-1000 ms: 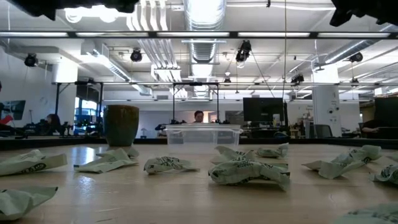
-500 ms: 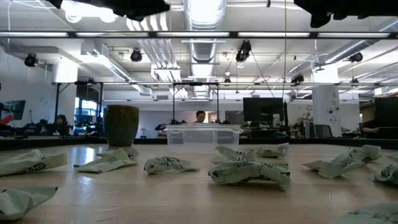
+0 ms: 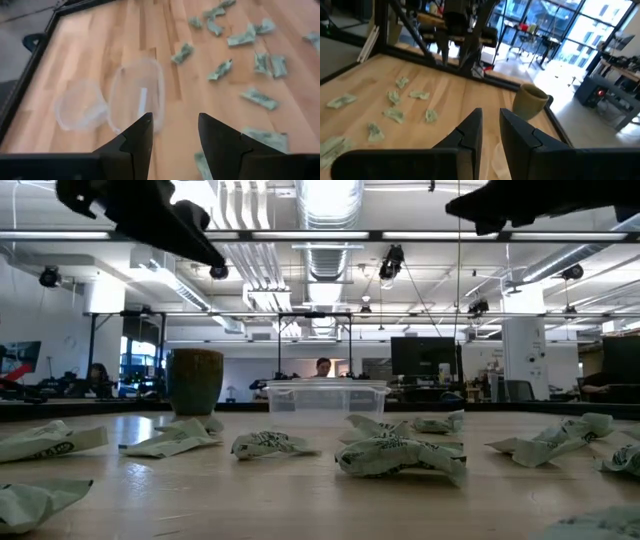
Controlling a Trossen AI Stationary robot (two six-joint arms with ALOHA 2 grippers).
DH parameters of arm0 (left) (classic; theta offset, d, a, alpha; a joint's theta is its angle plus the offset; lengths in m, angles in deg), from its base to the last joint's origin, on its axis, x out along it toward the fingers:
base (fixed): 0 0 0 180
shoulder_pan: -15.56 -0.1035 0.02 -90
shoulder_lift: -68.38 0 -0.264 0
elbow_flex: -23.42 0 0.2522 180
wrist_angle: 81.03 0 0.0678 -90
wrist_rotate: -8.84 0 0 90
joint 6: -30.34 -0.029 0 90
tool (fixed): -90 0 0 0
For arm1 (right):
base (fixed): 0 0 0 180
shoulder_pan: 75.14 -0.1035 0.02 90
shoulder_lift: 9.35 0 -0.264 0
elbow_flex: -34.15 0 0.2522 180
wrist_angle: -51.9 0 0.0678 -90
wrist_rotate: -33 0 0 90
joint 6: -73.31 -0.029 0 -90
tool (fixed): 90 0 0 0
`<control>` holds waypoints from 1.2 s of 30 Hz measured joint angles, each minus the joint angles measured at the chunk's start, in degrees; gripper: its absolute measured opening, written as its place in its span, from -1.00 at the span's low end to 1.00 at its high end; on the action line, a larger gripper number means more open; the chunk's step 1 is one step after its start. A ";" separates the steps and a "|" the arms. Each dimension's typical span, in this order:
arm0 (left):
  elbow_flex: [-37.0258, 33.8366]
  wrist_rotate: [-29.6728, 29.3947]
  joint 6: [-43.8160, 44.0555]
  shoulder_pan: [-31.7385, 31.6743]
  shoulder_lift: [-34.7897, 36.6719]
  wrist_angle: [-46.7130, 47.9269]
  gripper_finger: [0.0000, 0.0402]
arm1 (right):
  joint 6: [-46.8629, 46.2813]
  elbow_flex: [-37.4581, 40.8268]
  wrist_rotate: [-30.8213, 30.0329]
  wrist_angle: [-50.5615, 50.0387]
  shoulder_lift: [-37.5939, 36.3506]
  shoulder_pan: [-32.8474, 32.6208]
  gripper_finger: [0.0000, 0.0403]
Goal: Pick and place Stevia / Truvia into bins
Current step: Put the stevia packet into the bottom transparent container
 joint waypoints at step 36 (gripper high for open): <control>0.24 7.48 22.21 0.03 -27.15 -1.50 -0.30 | -7.22 0.09 0.18 1.45 14.77 0.00 -0.72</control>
